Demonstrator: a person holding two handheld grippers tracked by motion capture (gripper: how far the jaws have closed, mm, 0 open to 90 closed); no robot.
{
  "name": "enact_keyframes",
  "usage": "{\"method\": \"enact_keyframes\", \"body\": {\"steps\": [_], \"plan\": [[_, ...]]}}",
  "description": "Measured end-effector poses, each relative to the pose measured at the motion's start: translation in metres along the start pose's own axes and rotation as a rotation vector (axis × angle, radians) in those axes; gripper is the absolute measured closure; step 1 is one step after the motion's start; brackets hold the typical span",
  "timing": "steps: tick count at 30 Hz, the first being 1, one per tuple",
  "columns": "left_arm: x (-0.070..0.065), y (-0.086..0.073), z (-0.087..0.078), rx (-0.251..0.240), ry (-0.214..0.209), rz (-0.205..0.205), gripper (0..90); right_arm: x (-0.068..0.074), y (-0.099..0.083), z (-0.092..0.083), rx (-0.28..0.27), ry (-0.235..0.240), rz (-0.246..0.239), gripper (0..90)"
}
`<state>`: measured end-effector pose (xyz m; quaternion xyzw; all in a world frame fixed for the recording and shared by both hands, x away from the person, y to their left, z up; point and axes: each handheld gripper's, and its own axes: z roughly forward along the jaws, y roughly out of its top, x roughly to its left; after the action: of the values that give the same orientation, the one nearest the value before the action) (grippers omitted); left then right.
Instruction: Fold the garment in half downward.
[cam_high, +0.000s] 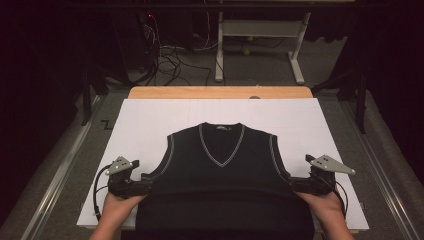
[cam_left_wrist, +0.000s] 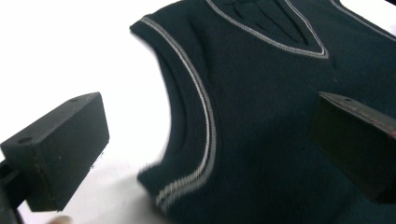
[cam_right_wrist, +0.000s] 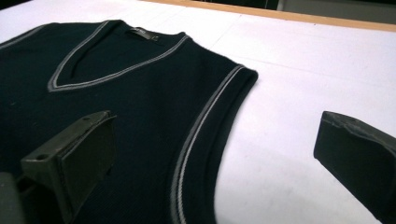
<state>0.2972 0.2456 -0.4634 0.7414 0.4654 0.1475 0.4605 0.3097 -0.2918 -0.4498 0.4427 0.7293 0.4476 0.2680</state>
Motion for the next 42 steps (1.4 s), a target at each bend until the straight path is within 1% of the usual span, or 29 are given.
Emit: {"method": "enact_keyframes", "body": {"steps": [3,5,6,8,11,13,15,16,17,20,22,25,29,33,37,42], "plan": [[0.003,0.011,0.004,-0.023,0.020,0.008,0.0,-0.004,0.007,0.003,-0.006,-0.007,-0.004,0.0],[0.005,0.018,0.005,-0.041,0.020,0.000,0.0,-0.006,0.012,0.006,-0.009,-0.013,-0.008,0.0],[0.006,0.021,0.007,-0.049,0.014,-0.005,0.0,-0.007,0.015,0.007,-0.011,-0.013,-0.010,0.0],[0.007,0.027,0.011,-0.062,0.012,-0.001,0.0,-0.009,0.018,0.012,-0.008,-0.017,-0.013,0.0],[0.006,0.034,0.016,-0.068,0.005,0.015,0.0,-0.010,0.021,0.018,-0.003,-0.014,-0.012,0.0],[0.003,0.037,0.020,-0.066,0.011,0.038,0.0,-0.010,0.022,0.023,-0.001,-0.018,-0.013,0.0],[0.002,0.040,0.023,-0.058,0.011,0.049,0.0,-0.011,0.023,0.028,0.002,-0.016,-0.012,0.0],[0.002,0.042,0.025,-0.054,0.031,0.060,0.0,-0.012,0.024,0.030,0.007,-0.015,-0.012,0.0],[0.002,0.044,0.027,-0.054,0.037,0.063,0.0,-0.012,0.026,0.032,0.013,-0.017,-0.019,0.0],[0.004,0.050,0.032,-0.033,0.026,0.044,0.0,-0.012,0.030,0.037,0.018,-0.023,-0.031,0.0],[0.005,0.054,0.036,-0.026,0.027,0.021,0.0,-0.013,0.034,0.040,0.018,-0.026,-0.026,0.0],[0.006,0.060,0.040,-0.038,0.040,0.002,0.0,-0.014,0.039,0.045,0.014,-0.021,-0.012,0.0],[0.009,0.065,0.045,-0.041,0.042,-0.019,0.0,-0.014,0.046,0.052,0.005,-0.021,-0.006,0.0],[0.015,0.066,0.052,-0.053,0.016,-0.044,0.0,-0.013,0.050,0.060,0.012,-0.022,0.002,0.0],[0.016,0.066,0.054,-0.066,0.016,-0.047,0.0,-0.014,0.054,0.067,0.008,-0.021,0.003,0.0],[0.019,0.067,0.057,-0.051,0.017,-0.058,0.0,-0.015,0.057,0.076,0.037,-0.027,0.004,0.0]]}}
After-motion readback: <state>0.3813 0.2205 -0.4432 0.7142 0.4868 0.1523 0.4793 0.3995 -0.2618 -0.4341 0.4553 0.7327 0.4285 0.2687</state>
